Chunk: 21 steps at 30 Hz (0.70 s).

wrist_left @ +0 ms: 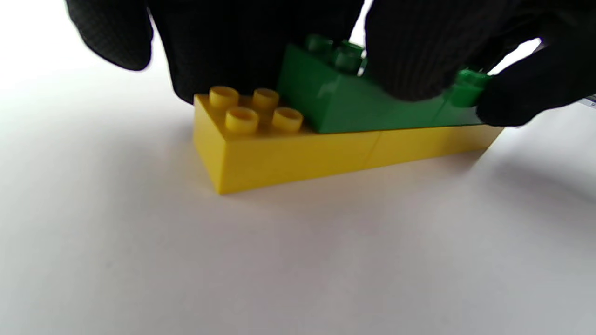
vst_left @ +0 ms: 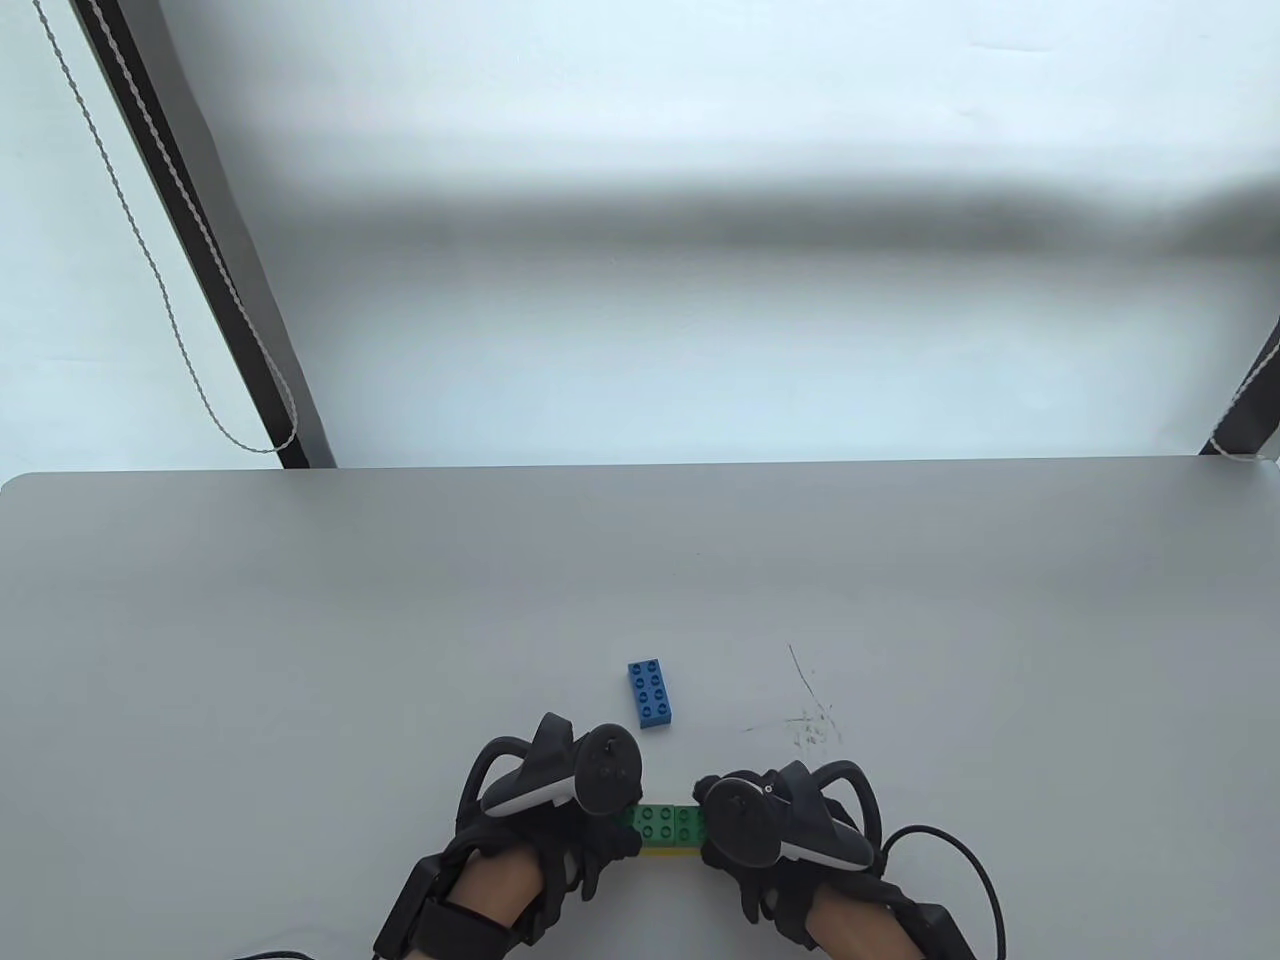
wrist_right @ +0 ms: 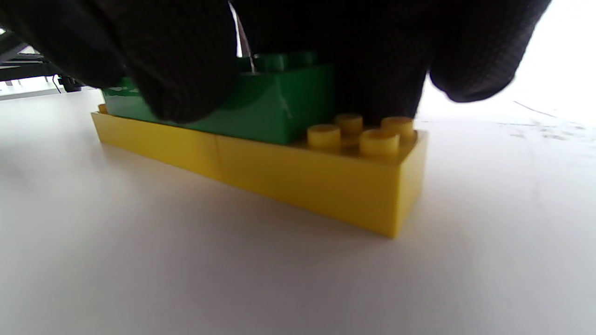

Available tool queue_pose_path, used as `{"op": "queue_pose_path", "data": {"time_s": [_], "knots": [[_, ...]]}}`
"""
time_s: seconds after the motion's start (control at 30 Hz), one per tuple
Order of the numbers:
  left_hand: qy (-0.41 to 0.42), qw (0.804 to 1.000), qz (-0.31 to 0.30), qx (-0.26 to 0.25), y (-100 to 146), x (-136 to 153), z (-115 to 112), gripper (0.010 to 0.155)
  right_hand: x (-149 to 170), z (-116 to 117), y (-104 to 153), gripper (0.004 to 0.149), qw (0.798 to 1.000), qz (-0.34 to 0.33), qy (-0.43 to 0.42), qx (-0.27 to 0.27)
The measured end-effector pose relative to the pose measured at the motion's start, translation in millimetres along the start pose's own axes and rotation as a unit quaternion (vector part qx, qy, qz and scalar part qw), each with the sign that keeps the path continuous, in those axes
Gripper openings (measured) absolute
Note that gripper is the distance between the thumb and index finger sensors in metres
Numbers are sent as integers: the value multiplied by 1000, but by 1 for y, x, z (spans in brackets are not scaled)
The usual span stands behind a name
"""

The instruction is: Stack lego bricks

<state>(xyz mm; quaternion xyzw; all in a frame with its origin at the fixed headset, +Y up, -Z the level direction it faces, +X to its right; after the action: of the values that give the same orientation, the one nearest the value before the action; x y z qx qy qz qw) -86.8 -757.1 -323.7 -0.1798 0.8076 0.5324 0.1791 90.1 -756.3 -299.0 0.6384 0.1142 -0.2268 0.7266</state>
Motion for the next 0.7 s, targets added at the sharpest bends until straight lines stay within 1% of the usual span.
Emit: {"op": "queue_pose_path", "data": {"time_s": [0.1,0.3,0.47,0.6,0.7], "knots": [[5,1000,0,1,0,0,0,64,3,0,-2,64,1000,11,-22,-14],[29,1000,0,8,-1,3,-2,64,9,2,-2,65,998,19,-59,-25],[52,999,-6,13,-4,8,-4,65,13,4,-6,67,995,18,-85,-48],[70,997,-13,27,-7,12,0,64,16,6,-6,68,993,11,-102,-55],[98,995,-19,9,-9,17,4,69,18,7,-6,68,991,15,-118,-63]]}}
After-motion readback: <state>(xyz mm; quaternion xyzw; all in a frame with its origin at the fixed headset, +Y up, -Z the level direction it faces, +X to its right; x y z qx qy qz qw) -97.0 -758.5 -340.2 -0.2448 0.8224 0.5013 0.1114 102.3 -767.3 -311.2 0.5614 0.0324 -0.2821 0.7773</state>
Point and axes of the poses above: the tracker on the back of each hand, its own x axis roughly to the little-finger side, its own y axis roughly from the fingertips to the wrist, z = x × y, the point moved 1 cm from there along -y, roughly from the wrist to the fingertips, and after that the axes turned 5 degrees about -y, right-handed, at the moved point
